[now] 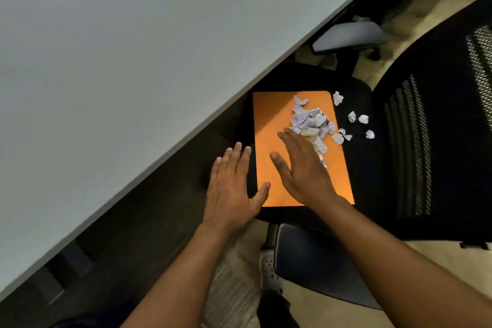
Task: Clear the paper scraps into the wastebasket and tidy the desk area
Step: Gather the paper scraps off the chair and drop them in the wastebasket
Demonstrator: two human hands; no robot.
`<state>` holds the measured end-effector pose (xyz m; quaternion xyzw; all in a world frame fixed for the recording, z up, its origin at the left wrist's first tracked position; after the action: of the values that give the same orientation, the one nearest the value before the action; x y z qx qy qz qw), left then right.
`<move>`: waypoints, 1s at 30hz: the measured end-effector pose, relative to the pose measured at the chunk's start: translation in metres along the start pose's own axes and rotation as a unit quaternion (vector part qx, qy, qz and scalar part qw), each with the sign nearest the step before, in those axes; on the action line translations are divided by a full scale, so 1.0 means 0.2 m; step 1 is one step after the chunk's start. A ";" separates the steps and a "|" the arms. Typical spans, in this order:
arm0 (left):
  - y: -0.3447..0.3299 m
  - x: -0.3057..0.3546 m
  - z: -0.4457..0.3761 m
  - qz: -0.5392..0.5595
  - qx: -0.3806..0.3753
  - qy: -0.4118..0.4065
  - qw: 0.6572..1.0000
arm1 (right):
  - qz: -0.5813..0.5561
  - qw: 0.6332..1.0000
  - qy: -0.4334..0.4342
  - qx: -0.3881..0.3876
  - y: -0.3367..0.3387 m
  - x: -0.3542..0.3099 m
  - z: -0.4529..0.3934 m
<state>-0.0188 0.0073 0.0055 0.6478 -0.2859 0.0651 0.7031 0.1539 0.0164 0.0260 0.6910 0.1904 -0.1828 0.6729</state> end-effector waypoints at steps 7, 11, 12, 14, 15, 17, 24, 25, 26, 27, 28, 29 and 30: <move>-0.40 0.19 -0.36 -0.038 -0.108 -0.081 0.990 | 0.059 0.993 -0.082 0.064 0.11 0.67 -0.20; -0.60 0.30 -0.49 -0.091 -0.113 -0.149 0.978 | 0.081 0.991 -0.090 0.058 0.09 0.91 -0.36; -0.64 0.32 -0.52 -0.108 -0.104 -0.171 0.974 | 0.081 0.992 -0.086 0.051 0.07 0.94 -0.40; -0.70 0.36 -0.59 -0.129 -0.081 -0.217 0.964 | 0.075 0.994 -0.069 0.028 0.03 1.00 -0.46; -0.72 0.38 -0.61 -0.127 -0.070 -0.240 0.960 | 0.070 0.996 -0.054 0.015 0.01 1.01 -0.48; -0.75 0.39 -0.65 -0.112 -0.055 -0.278 0.952 | 0.073 0.997 -0.011 -0.005 -0.02 1.01 -0.53; -0.78 0.36 -0.67 -0.083 -0.004 -0.289 0.954 | 0.216 0.973 0.085 0.005 -0.11 0.96 -0.59; -0.77 0.36 -0.67 -0.088 0.008 -0.287 0.954 | 0.216 0.972 0.086 0.019 -0.13 0.95 -0.58; -0.76 0.36 -0.66 -0.092 0.017 -0.286 0.954 | 0.214 0.972 0.088 0.037 -0.14 0.94 -0.56; -0.75 0.36 -0.65 -0.096 0.022 -0.281 0.955 | 0.210 0.972 0.092 0.056 -0.15 0.93 -0.55; -0.74 0.35 -0.65 -0.100 0.023 -0.270 0.957 | 0.205 0.971 0.096 0.075 -0.16 0.92 -0.53; -0.73 0.35 -0.64 -0.104 0.019 -0.253 0.962 | 0.202 0.970 0.100 0.090 -0.16 0.91 -0.52; -0.73 0.34 -0.64 -0.106 0.014 -0.235 0.966 | 0.200 0.969 0.102 0.104 -0.16 0.90 -0.51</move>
<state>0.1456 0.0866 -0.0878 0.6811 -0.3722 -0.1599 0.6099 0.2923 0.1232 -0.0914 0.7962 0.0961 0.0085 0.5973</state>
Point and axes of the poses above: each hand's wrist, its own z-axis away from the middle knuckle, its own y-axis out of the back of the hand, x = y × z, the point moved 3 cm from there along -z, towards the middle knuckle
